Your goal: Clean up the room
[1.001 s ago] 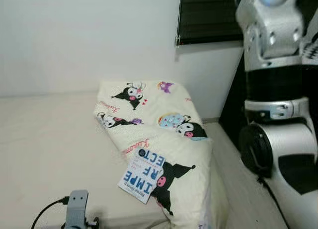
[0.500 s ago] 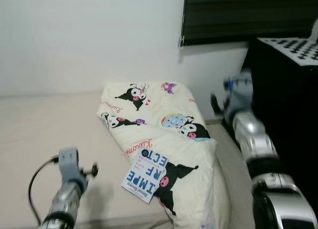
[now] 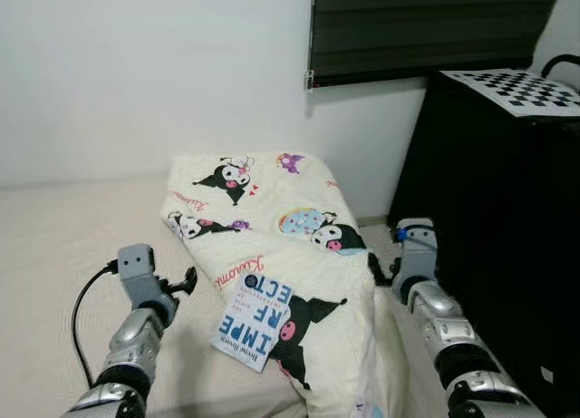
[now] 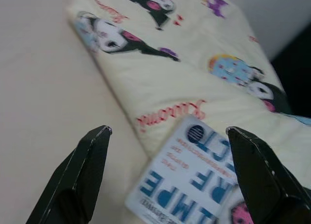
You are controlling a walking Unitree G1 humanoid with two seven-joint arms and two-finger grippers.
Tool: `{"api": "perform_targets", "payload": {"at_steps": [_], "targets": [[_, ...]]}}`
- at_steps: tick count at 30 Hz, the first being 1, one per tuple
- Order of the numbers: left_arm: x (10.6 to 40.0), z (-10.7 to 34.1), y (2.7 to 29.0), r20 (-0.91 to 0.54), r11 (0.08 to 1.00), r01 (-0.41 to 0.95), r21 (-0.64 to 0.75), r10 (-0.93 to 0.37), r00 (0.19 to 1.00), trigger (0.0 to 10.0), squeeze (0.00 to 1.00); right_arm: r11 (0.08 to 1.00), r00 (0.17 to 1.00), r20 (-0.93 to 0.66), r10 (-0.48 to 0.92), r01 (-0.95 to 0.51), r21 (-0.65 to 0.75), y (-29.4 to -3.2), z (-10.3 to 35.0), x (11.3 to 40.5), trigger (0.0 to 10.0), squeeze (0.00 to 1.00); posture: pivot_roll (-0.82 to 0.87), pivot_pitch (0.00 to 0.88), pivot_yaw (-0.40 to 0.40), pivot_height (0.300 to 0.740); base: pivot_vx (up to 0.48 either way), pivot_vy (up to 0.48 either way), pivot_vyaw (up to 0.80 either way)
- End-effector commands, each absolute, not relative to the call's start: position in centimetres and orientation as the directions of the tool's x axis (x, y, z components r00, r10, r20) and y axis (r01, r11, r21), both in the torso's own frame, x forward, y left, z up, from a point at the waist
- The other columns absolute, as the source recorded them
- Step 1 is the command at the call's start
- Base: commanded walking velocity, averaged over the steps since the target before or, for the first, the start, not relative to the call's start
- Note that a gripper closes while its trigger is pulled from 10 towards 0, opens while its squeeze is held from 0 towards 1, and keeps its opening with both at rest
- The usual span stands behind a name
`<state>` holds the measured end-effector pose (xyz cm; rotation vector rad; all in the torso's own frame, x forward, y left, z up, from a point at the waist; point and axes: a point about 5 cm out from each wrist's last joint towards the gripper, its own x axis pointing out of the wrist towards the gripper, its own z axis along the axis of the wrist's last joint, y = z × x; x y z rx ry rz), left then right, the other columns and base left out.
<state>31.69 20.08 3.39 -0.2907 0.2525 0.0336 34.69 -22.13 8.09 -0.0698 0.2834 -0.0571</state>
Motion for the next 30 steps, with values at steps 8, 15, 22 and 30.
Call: {"api": "perform_targets", "payload": {"at_steps": [8, 15, 22, 30], "targets": [[31.1, 2.5, 18.5, -0.269, 0.947, -0.021, -0.320, -0.070, 0.961, 10.0, 0.00, 0.994, 0.970, -0.239, -0.047, 0.022, -0.106, -21.6, 9.2, 35.6, 10.0, 0.00, -0.02, 0.000, -0.027, 0.710, 0.000, 0.000, 0.00], [30.9, 2.1, 18.0, -0.275, 0.938, -0.033, -0.346, -0.068, 0.959, 10.0, 0.00, 0.996, 0.975, -0.220, -0.023, 0.004, -0.089, -21.1, 9.5, 35.8, 10.0, 0.00, -0.01, 0.000, -0.032, 0.690, 0.000, 0.000, 0.00], [30.2, 1.3, 18.3, -0.316, 0.932, -0.090, -0.352, -0.027, 0.948, 10.0, 0.00, 0.998, 0.974, -0.224, 0.024, -0.037, -0.054, -20.3, 9.0, 35.7, 10.0, 0.00, -0.01, 0.000, -0.033, 0.675, 0.000, 0.000, 0.00], [29.3, 0.2, 18.2, -0.360, 0.927, -0.115, -0.358, -0.023, 0.933, 10.0, 0.00, 0.996, 0.971, -0.226, 0.083, -0.090, -0.018, -18.8, 8.4, 35.4, 10.0, 0.00, -0.01, 0.000, -0.024, 0.645, 0.000, 0.000, 0.00]]}}
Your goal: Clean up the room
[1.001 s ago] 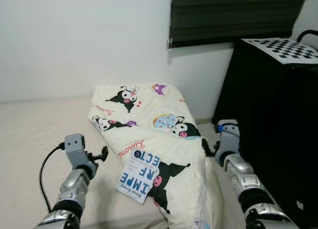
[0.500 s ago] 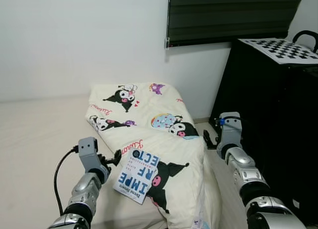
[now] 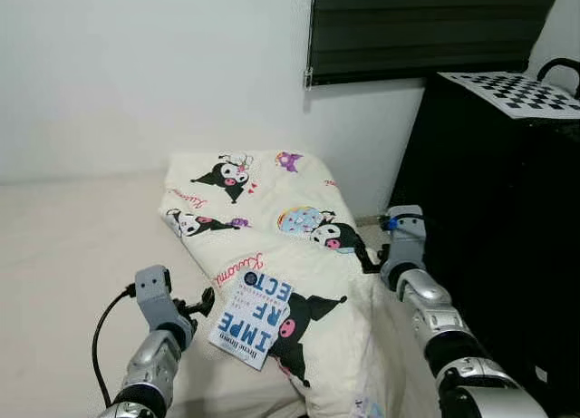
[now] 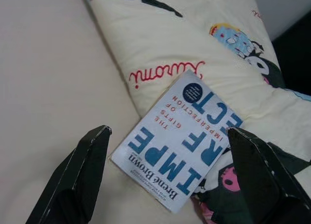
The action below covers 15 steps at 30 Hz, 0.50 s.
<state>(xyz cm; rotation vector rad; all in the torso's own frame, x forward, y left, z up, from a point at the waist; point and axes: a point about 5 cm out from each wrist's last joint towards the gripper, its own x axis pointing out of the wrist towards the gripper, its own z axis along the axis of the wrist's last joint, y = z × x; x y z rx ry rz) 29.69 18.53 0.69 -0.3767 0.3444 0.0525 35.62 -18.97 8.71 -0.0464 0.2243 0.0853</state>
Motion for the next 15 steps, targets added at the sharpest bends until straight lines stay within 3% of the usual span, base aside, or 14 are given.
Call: {"api": "perform_targets", "payload": {"at_steps": [1, 15], "targets": [[29.4, 0.3, 18.1, -0.359, 0.927, -0.112, -0.358, -0.026, 0.933, 10.0, 0.00, 0.996, 0.971, -0.223, 0.086, -0.092, -0.016, -18.7, 8.4, 35.5, 10.0, 0.00, -0.01, 0.000, -0.023, 0.640, 0.000, 0.000, 0.00], [29.9, 0.5, 17.0, -0.350, 0.902, -0.099, -0.420, -0.060, 0.935, 10.0, 0.00, 0.994, 0.977, -0.187, 0.102, -0.105, -0.009, -18.8, 9.3, 35.9, 10.0, 0.00, -0.01, 0.000, -0.026, 0.595, 0.000, 0.000, 0.00]]}}
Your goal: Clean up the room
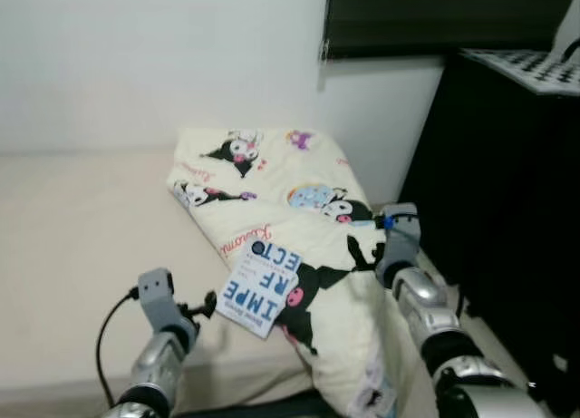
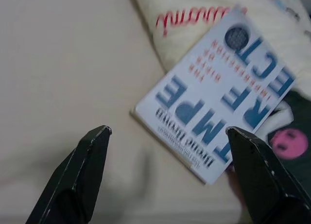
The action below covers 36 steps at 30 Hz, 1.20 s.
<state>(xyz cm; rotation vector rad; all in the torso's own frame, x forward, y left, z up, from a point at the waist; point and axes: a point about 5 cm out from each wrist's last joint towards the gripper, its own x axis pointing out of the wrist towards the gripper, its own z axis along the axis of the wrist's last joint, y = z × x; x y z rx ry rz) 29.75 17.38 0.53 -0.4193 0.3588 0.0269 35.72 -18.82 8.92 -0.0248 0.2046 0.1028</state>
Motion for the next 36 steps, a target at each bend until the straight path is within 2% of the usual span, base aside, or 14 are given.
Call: {"api": "perform_targets", "payload": {"at_steps": [1, 6, 7, 10, 12, 17, 19, 21, 22, 29, 36], "targets": [[29.9, 0.6, 16.8, -0.348, 0.892, -0.103, -0.439, -0.063, 0.935, 10.0, 0.00, 0.994, 0.978, -0.183, 0.103, -0.107, -0.009, -18.8, 9.4, 36.0, 10.0, 0.00, -0.01, 0.000, -0.026, 0.590, 0.000, 0.000, 0.00], [30.1, 0.6, 16.3, -0.344, 0.868, -0.103, -0.485, -0.081, 0.936, 10.0, 0.00, 0.993, 0.979, -0.169, 0.111, -0.114, -0.008, -18.8, 9.6, 36.1, 10.0, 0.00, -0.01, 0.000, -0.026, 0.580, 0.000, 0.000, 0.00], [30.4, 0.8, 15.4, -0.332, 0.816, -0.092, -0.571, -0.127, 0.935, 10.0, 0.00, 0.992, 0.980, -0.157, 0.122, -0.124, -0.003, -18.7, 9.9, 36.2, 10.0, 0.00, -0.02, 0.000, -0.025, 0.570, 0.000, 0.000, 0.00], [30.4, 0.8, 15.1, -0.328, 0.801, -0.089, -0.592, -0.138, 0.934, 10.0, 0.00, 0.992, 0.980, -0.155, 0.124, -0.126, -0.002, -18.7, 10.0, 36.2, 10.0, 0.00, -0.02, 0.000, -0.025, 0.565, 0.000, 0.000, 0.00], [30.9, 1.4, 14.0, -0.280, 0.689, -0.058, -0.723, -0.215, 0.935, 10.0, 0.00, 0.991, 0.980, -0.145, 0.135, -0.136, 0.002, -18.5, 10.1, 36.2, 10.0, 0.00, -0.02, 0.000, -0.024, 0.550, 0.000, 0.000, 0.00], [31.2, 1.9, 13.5, -0.234, 0.617, -0.027, -0.786, -0.258, 0.937, 10.0, 0.00, 0.990, 0.980, -0.140, 0.139, -0.140, 0.003, -18.4, 10.2, 36.3, 10.0, 0.00, -0.02, 0.000, -0.024, 0.535, 0.000, 0.000, 0.00], [31.3, 1.9, 13.5, -0.232, 0.620, -0.021, -0.784, -0.262, 0.937, 10.0, 0.00, 0.990, 0.980, -0.137, 0.142, -0.143, 0.003, -18.4, 10.3, 36.3, 10.0, 0.00, -0.02, 0.000, -0.023, 0.530, 0.000, 0.000, 0.00], [31.4, 1.8, 14.0, -0.280, 0.722, -0.043, -0.691, -0.212, 0.936, 10.0, 0.00, 0.989, 0.980, -0.133, 0.146, -0.148, -0.001, -18.3, 10.4, 36.3, 10.0, 0.00, -0.03, 0.000, -0.020, 0.520, 0.000, 0.000, 0.00], [31.4, 1.8, 14.4, -0.294, 0.737, -0.069, -0.672, -0.180, 0.939, 10.0, 0.00, 0.989, 0.980, -0.130, 0.149, -0.151, -0.002, -18.2, 10.4, 36.3, 10.0, 0.00, -0.03, 0.000, -0.020, 0.515, 0.000, 0.000, 0.00], [31.4, 1.7, 16.3, -0.347, 0.790, -0.175, -0.587, -0.050, 0.936, 10.0, 0.00, 0.986, 0.981, -0.103, 0.165, -0.167, -0.006, -18.2, 10.9, 36.1, 10.0, 0.00, -0.04, 0.000, -0.017, 0.490, 0.000, 0.000, 0.00], [30.8, 1.1, 16.8, -0.372, 0.793, -0.196, -0.577, -0.041, 0.927, 10.0, 0.00, 0.985, 0.981, -0.095, 0.169, -0.170, -0.010, -18.4, 11.0, 35.9, 10.0, 0.00, -0.04, 0.000, -0.014, 0.470, 0.000, 0.000, 0.00]]}}
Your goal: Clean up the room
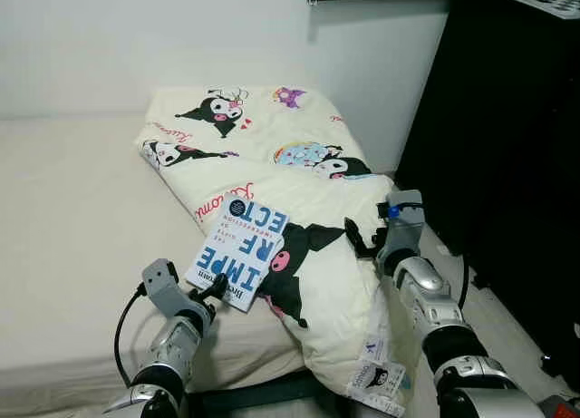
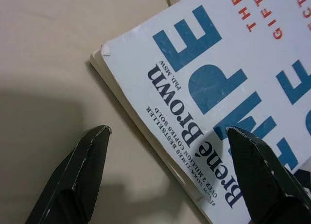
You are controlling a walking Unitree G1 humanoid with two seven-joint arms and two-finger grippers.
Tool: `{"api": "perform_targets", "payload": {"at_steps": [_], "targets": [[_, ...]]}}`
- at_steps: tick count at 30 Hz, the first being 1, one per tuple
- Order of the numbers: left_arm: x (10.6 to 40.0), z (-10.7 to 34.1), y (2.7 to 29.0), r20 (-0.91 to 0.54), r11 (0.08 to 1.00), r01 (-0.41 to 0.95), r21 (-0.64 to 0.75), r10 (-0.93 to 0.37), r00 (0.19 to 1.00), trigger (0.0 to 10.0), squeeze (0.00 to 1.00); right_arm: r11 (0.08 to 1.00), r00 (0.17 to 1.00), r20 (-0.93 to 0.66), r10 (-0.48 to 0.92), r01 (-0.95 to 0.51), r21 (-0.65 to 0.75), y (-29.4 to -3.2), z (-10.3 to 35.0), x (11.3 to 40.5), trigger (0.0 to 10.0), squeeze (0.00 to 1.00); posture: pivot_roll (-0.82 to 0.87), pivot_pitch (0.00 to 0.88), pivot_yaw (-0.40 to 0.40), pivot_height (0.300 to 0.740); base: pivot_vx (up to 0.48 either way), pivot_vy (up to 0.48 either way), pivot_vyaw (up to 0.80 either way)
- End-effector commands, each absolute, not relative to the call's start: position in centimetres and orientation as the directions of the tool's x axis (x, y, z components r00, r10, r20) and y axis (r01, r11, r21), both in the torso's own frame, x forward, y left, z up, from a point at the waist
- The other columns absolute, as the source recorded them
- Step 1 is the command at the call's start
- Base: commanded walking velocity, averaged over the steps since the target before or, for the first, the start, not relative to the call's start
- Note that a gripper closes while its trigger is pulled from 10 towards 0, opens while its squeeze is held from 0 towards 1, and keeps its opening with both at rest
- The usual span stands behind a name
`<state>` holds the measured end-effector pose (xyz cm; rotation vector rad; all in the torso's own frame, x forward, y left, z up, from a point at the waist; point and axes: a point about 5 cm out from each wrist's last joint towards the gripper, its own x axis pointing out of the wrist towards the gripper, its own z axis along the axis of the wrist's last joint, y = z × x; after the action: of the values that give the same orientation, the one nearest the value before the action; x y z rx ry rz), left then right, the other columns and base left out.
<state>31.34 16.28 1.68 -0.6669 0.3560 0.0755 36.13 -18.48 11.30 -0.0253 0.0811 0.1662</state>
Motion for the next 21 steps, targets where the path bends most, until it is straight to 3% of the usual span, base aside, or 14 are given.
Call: {"api": "perform_targets", "payload": {"at_steps": [1, 12, 21], "targets": [[30.6, 0.8, 16.5, -0.382, 0.775, -0.195, -0.601, -0.064, 0.922, 10.0, 0.00, 0.985, 0.981, -0.094, 0.168, -0.170, -0.013, -18.5, 11.0, 35.8, 10.0, 0.00, -0.05, 0.000, -0.014, 0.465, 0.000, 0.000, 0.00], [31.1, 1.3, 12.2, -0.320, 0.506, -0.172, -0.845, -0.221, 0.921, 10.0, 0.00, 0.984, 0.982, -0.060, 0.177, -0.177, 0.004, -18.5, 11.3, 35.2, 10.0, 0.00, -0.07, 0.000, -0.021, 0.451, 0.000, 0.000, 0.00], [31.8, 2.2, 11.1, -0.299, 0.470, -0.159, -0.869, -0.240, 0.924, 10.0, 0.00, 0.983, 0.982, -0.051, 0.184, -0.184, 0.008, -18.6, 11.7, 34.7, 10.0, 0.00, -0.09, 0.000, -0.021, 0.451, 0.000, 0.000, 0.00]]}}
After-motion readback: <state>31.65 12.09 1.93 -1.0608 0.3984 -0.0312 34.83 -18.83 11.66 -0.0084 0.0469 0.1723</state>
